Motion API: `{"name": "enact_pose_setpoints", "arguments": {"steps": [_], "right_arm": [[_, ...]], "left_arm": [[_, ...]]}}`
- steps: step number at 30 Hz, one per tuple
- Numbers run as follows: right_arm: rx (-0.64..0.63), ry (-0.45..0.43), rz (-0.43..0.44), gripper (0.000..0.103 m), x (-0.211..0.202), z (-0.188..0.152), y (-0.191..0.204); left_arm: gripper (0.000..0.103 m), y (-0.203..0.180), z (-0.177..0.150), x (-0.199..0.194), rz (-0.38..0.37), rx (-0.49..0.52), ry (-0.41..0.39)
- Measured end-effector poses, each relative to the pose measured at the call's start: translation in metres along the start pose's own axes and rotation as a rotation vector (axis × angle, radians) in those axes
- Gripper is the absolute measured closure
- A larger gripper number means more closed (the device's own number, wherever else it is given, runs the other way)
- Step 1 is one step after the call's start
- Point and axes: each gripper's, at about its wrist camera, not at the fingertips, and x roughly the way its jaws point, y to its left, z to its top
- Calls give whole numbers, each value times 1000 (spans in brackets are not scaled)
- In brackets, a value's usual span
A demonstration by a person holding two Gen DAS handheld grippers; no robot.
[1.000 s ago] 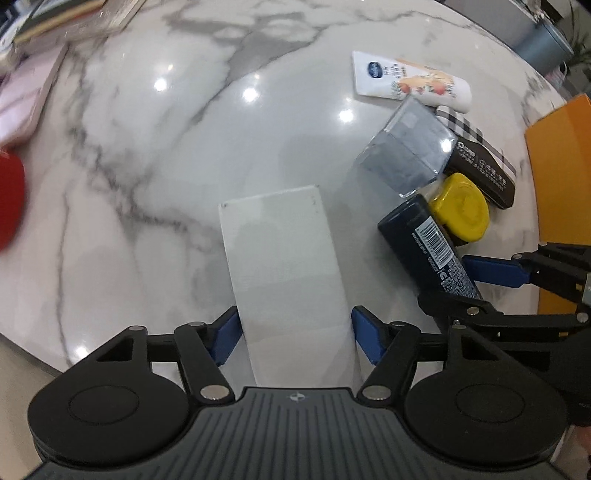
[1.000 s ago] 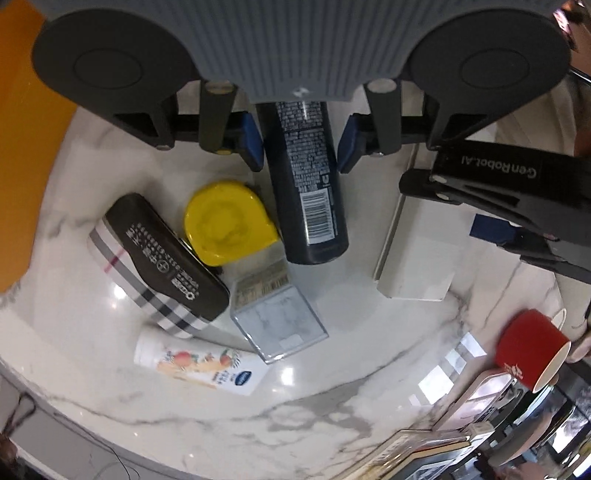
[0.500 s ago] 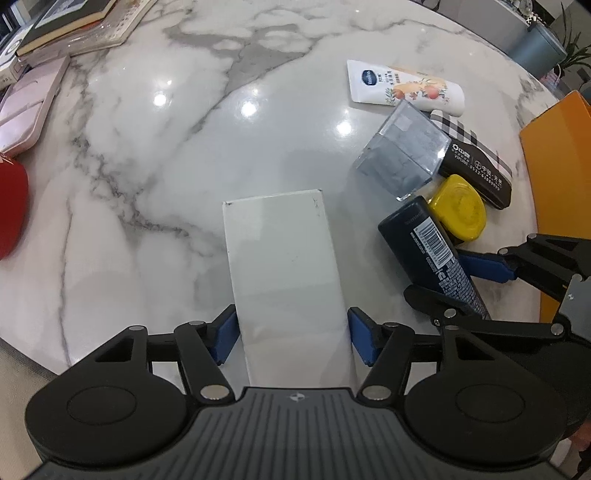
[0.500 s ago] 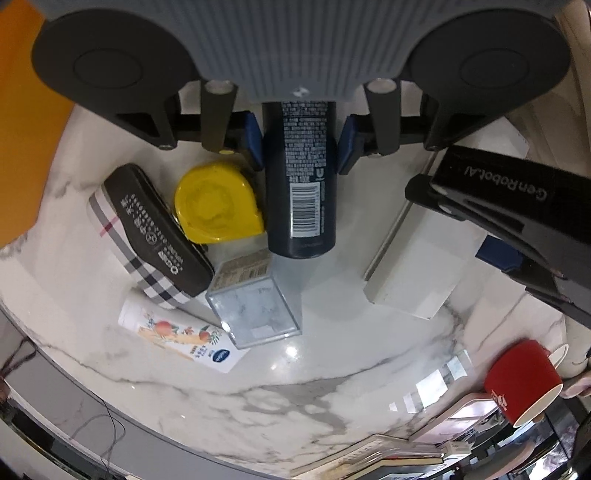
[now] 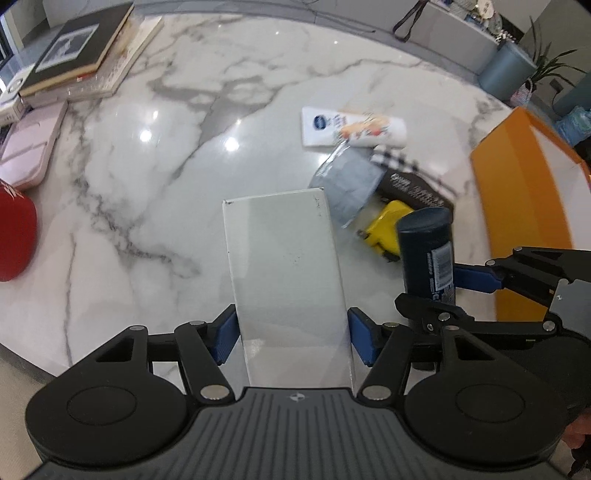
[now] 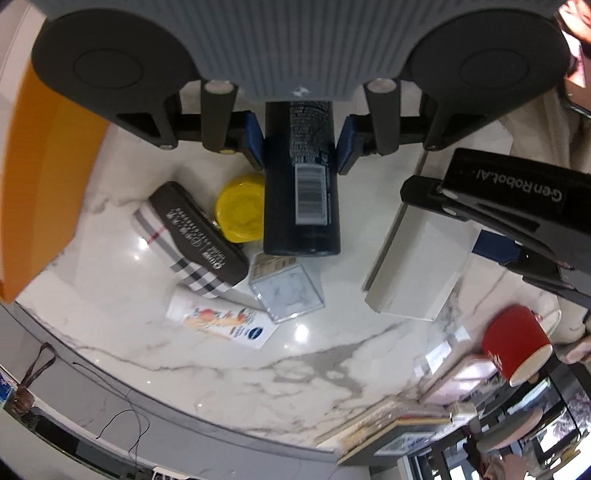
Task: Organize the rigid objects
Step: 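Grasp the white rectangular box with the left tool while the right tool lifts the spray can, then carry the spray can and white box into the orange box and open both tools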
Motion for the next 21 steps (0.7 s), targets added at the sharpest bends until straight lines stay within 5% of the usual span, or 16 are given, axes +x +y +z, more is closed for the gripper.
{"name": "enact_pose_setpoints", "arguments": {"steps": [14, 21], "right_arm": [[62, -195, -46, 65, -115, -6, -35], [96, -299, -160, 65, -189, -20, -73]], "left_arm": [[32, -68, 12, -77, -77, 90, -187], [32, -128, 25, -99, -174, 177, -261]]}}
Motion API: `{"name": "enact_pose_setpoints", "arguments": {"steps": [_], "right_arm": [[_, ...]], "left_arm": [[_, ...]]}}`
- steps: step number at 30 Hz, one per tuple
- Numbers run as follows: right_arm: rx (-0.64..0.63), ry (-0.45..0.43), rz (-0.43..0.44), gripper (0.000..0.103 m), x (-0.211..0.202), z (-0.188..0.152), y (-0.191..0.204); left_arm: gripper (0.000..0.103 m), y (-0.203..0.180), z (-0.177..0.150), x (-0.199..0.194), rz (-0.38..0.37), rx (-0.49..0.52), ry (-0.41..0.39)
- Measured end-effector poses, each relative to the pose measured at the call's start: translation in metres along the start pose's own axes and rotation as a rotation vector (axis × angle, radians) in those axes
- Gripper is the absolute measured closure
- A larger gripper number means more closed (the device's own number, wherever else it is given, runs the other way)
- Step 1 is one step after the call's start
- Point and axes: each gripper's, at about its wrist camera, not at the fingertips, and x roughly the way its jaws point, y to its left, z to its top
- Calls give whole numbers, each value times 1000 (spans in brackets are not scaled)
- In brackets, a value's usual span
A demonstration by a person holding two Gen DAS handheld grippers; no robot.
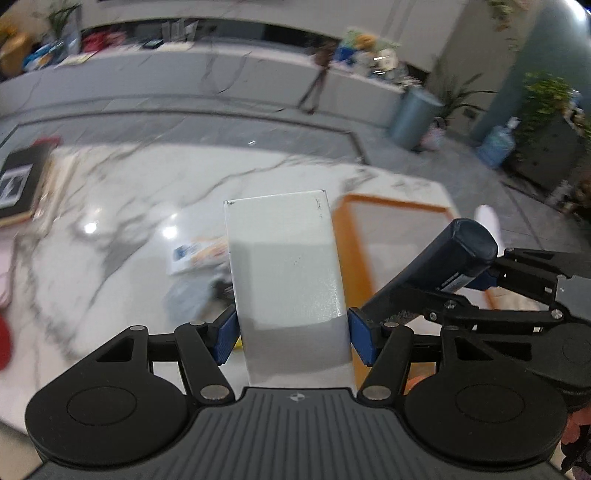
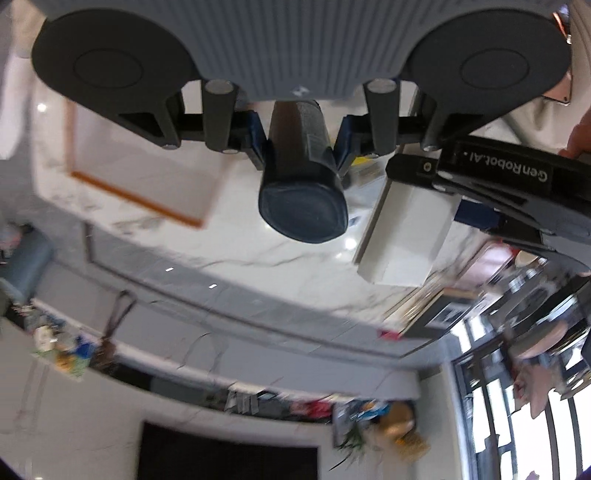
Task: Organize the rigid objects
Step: 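Carry the spray can and white box into the orange box and open both tools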
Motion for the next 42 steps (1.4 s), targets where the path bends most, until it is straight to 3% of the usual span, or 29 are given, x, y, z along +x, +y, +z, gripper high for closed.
{"name": "enact_pose_setpoints", "arguments": {"steps": [5, 9, 17, 26, 30, 36, 42], "right_arm": [[28, 17, -108, 65, -23, -12, -43], [88, 74, -148, 65, -13, -34, -75], [187, 195, -83, 65, 41, -66, -116], [311, 313, 63, 64, 101, -85, -138], [354, 294, 61, 64, 116, -83, -146], [502, 348, 92, 68, 151, -95, -163], [510, 344, 83, 64, 150, -99, -163]], "left_arm": [[32, -50, 17, 17, -88, 67, -9], [32, -80, 25, 43, -136, 113, 4], [33, -111, 34, 105, -138, 149, 59], [33, -105, 42, 137, -85, 169, 76], [33, -100, 50, 146, -79, 172, 77], [34, -95, 61, 154, -78, 179, 83], [34, -97, 61, 164, -83, 191, 111]]}}
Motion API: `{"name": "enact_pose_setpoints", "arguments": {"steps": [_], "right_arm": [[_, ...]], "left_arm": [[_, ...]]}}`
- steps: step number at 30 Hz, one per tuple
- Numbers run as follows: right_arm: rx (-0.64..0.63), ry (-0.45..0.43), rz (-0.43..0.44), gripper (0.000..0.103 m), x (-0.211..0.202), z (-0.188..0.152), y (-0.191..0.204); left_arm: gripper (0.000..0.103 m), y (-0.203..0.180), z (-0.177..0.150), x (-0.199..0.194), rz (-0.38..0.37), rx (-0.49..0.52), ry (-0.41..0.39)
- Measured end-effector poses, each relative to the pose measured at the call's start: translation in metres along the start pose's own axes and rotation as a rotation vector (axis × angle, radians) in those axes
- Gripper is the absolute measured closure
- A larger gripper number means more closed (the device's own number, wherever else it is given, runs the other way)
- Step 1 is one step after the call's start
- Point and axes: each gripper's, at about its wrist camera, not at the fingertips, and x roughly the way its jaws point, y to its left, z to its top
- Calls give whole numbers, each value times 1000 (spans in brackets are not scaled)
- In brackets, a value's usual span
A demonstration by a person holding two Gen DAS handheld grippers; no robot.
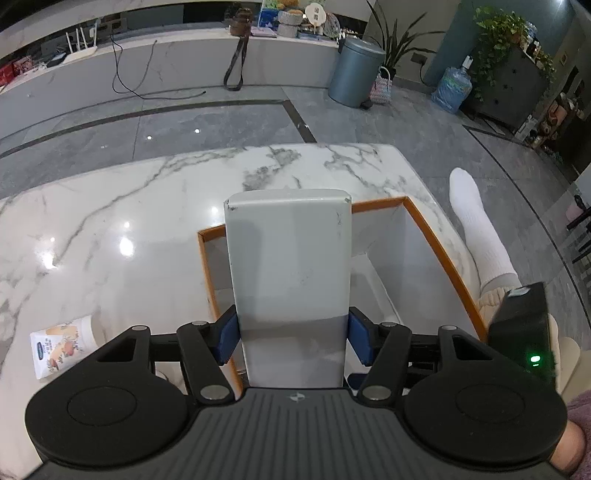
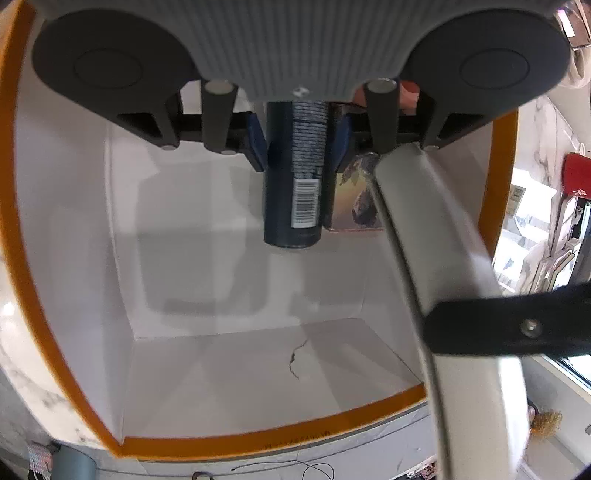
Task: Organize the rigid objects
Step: 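Carry the spray can and white box into the orange box and open both tools, then grasp the yellow tape measure with the right tool while the left tool grasps the clear cube box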
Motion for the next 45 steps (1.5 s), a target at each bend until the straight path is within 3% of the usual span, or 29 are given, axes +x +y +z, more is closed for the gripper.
{"name": "enact_pose_setpoints", "arguments": {"steps": [6, 11, 20, 31, 39, 45], "right_arm": [[-179, -103, -183, 64, -42, -6, 13], [-320, -149, -263, 64, -77, -17, 10], [-421, -107, -274, 65, -82, -28, 5], [-497, -73, -260, 70, -58, -34, 14], [-527, -72, -307, 73, -56, -40, 20], [-500, -65, -320, 74, -58, -40, 21]], "left_arm": [[34, -10, -2, 11, -50, -30, 47], [34, -24, -6, 31, -93, -107, 115], [34, -43, -16, 75, -148, -260, 244], [34, -40, -22, 100, -121, -299, 359], [31, -35, -20, 88, -115, -282, 342], [31, -28, -20, 53, -124, -216, 289]]}}
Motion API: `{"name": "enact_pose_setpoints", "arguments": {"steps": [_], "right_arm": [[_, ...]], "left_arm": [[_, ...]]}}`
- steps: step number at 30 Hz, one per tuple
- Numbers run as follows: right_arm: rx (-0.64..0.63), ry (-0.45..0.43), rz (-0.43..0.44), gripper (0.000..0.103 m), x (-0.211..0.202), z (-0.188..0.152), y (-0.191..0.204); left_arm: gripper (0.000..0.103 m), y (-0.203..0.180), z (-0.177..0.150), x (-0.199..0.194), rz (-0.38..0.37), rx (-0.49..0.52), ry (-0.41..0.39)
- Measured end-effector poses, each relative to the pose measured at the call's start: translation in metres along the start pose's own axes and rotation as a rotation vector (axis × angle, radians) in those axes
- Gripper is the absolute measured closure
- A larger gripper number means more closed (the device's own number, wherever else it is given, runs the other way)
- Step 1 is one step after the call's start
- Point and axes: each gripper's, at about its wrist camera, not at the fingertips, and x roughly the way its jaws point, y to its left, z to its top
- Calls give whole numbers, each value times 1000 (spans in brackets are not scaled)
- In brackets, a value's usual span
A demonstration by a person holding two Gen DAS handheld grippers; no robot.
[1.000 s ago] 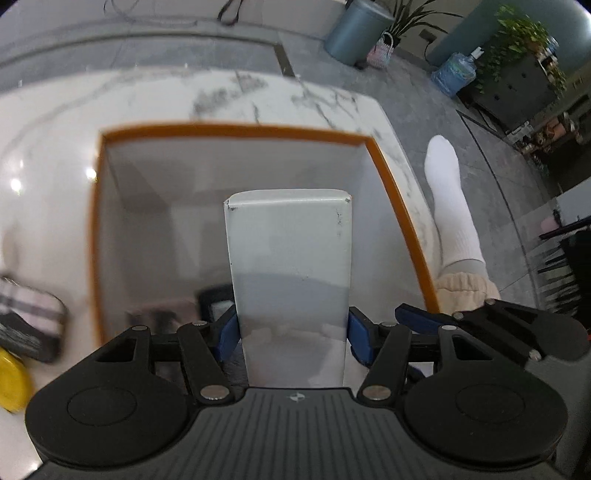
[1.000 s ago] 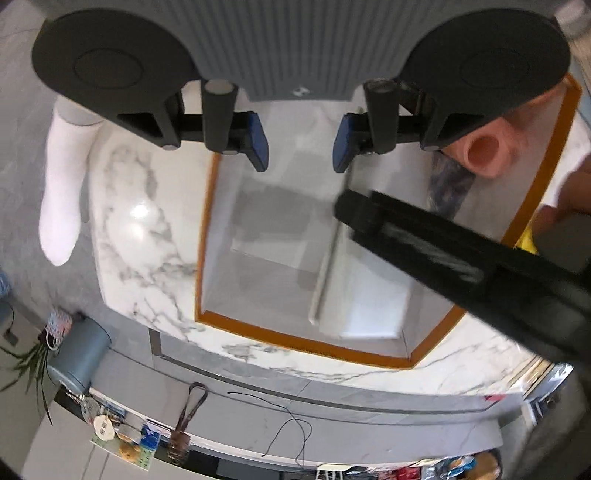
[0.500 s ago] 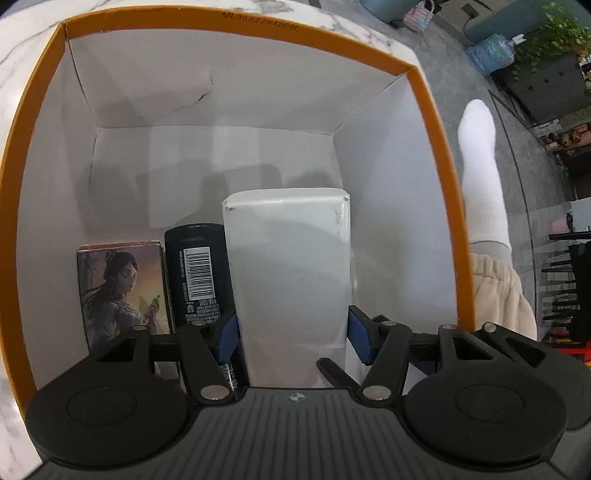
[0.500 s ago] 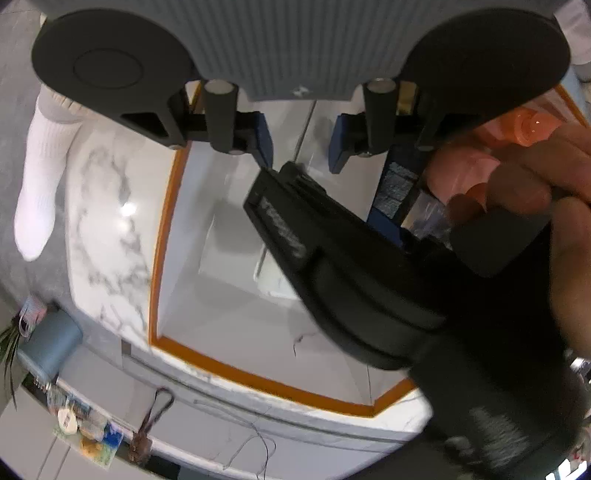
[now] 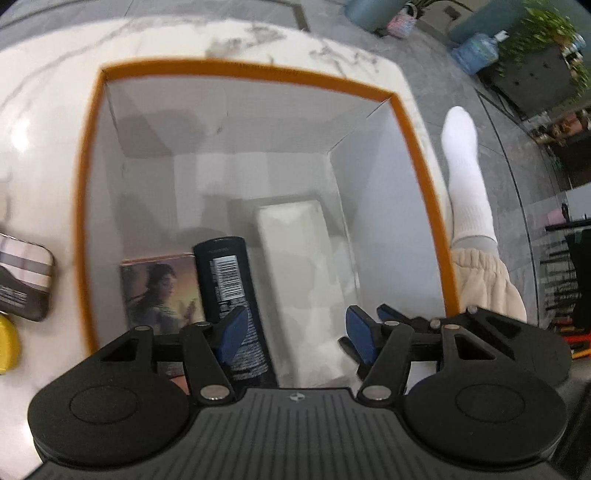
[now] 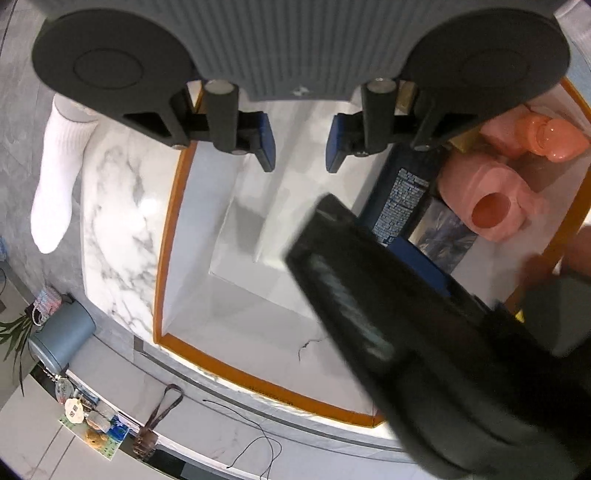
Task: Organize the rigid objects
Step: 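Grasp the yellow tape measure with the right tool while the left tool grasps the clear cube box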
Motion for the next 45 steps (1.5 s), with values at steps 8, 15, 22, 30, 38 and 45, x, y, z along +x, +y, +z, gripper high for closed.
{"name": "enact_pose_setpoints", "arguments": {"steps": [8, 15, 22, 30, 38, 45], "right_arm": [[60, -61, 42, 73, -27, 14, 14], [72, -210, 135, 73, -63, 44, 56], [-46, -239, 185, 65, -60, 71, 126], [-134, -197, 213, 59, -20, 88, 180], [-121, -99, 224, 44, 28, 100, 206], [-167, -39, 234, 44, 59, 113, 223]], "left_arm": [[32, 4, -27, -76, 7, 170, -132], [33, 63, -57, -155, 98, 201, -260], [34, 139, -86, -176, 188, 128, -292], [34, 196, -106, -160, 234, 204, -301], [34, 225, -112, -134, 324, 304, -381], [32, 242, -104, -114, 293, 345, -395]]}}
